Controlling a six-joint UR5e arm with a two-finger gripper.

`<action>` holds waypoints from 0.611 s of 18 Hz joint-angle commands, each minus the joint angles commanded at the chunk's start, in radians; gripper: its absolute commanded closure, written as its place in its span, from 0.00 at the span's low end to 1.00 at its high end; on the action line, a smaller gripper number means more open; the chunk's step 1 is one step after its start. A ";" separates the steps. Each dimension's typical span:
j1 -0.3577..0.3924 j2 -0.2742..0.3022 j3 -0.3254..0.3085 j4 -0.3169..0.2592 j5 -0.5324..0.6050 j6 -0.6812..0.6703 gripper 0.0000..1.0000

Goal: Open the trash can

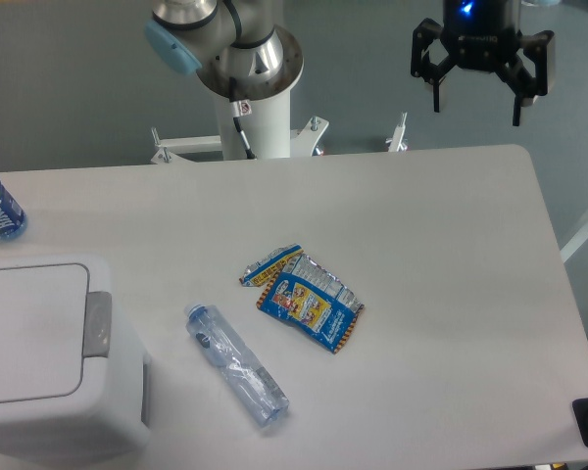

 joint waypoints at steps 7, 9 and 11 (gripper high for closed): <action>-0.012 -0.009 0.005 0.005 0.003 -0.058 0.00; -0.024 -0.018 0.006 0.005 0.002 -0.107 0.00; -0.050 -0.025 0.009 0.006 0.002 -0.129 0.00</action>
